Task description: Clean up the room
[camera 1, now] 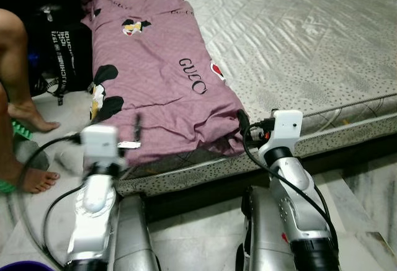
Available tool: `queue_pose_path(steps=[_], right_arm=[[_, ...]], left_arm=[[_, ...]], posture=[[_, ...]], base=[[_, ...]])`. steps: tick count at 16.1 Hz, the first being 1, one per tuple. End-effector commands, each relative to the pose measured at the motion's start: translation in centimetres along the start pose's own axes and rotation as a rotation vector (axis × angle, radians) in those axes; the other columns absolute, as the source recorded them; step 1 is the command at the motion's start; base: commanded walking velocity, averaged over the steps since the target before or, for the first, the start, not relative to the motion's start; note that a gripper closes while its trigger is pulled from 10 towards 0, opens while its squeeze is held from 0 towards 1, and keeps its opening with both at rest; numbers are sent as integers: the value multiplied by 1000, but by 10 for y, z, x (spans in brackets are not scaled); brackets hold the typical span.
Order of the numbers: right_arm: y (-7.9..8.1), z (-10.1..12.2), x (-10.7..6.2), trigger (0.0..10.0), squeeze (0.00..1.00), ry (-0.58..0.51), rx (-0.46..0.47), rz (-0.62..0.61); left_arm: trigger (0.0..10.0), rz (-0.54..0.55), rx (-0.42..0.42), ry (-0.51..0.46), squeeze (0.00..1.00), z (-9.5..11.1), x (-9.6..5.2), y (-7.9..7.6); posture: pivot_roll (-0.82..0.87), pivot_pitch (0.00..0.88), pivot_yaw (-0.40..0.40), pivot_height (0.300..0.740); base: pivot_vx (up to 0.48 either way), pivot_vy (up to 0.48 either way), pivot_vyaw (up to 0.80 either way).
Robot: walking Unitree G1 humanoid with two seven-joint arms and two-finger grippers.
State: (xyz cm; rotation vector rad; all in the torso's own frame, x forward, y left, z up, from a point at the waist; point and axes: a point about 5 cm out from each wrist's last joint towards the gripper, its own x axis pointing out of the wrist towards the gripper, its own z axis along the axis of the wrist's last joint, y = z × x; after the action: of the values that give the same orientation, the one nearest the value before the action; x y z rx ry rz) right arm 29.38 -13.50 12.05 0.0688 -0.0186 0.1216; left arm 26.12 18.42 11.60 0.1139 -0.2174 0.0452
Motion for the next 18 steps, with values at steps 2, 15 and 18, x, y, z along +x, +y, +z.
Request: queue_pose_path(steps=[2,15,18], right_arm=[[-1,5,8,10000,0,-38,23,-19],[-7,15,29,10000,0,-106,2,-63],[-10,8,23,10000,0,-91,-7,-70]], left_arm=[[10000,31,14,24,1000,-1,3,5],[10000,-36,51,74,0,-6,20,-13],[10000,-47,90,108,0,-12,20,-16]], posture=[[52,0,33,493],[28,0,58,639],[30,0,57,678]], base=[[0,0,0],[0,0,0],[0,0,0]])
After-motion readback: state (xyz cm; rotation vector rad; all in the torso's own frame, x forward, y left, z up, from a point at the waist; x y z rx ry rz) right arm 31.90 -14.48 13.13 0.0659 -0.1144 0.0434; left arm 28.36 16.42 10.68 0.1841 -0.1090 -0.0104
